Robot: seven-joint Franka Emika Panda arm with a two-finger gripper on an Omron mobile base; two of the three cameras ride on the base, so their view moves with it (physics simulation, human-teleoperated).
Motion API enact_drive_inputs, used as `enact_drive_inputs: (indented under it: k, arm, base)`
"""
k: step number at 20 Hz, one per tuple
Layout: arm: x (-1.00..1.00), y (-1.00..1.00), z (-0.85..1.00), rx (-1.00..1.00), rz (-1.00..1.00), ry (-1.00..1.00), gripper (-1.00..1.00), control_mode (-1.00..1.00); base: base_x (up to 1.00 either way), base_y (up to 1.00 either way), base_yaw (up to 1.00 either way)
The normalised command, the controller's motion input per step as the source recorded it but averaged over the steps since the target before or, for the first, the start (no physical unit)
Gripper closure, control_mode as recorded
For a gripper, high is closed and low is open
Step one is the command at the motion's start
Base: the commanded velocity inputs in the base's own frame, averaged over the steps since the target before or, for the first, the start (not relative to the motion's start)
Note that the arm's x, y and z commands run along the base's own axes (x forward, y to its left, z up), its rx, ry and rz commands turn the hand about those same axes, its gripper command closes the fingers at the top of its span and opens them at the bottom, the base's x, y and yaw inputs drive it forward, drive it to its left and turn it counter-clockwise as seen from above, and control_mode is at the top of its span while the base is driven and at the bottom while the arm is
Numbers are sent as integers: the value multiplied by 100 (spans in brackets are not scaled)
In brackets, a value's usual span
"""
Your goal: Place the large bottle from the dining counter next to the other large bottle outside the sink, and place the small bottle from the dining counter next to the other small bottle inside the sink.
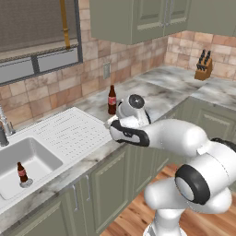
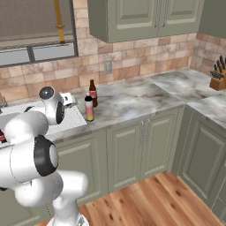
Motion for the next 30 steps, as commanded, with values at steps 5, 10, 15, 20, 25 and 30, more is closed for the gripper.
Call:
enact_drive_inputs:
  k: [5,10,15,20,25,30]
  arm:
    - [-40,3,-1,-11,3,0,-100,-100]
    - [-40,-14,-6,-2,0,0,-100,-100]
    - [-7,-32,-5,0,0,0,-100,-100]
    - [0,-24,0,0,-1,0,-100,-100]
    - [-6,-6,0,0,-2,0,-100,-100]
    - [-1,-4,-8,1,0,0,-100,-100]
  base:
    - [0,0,0]
    - [0,0,0]
    - [0,0,0]
    - [0,0,0]
    - [0,0,0]
    - [0,0,0]
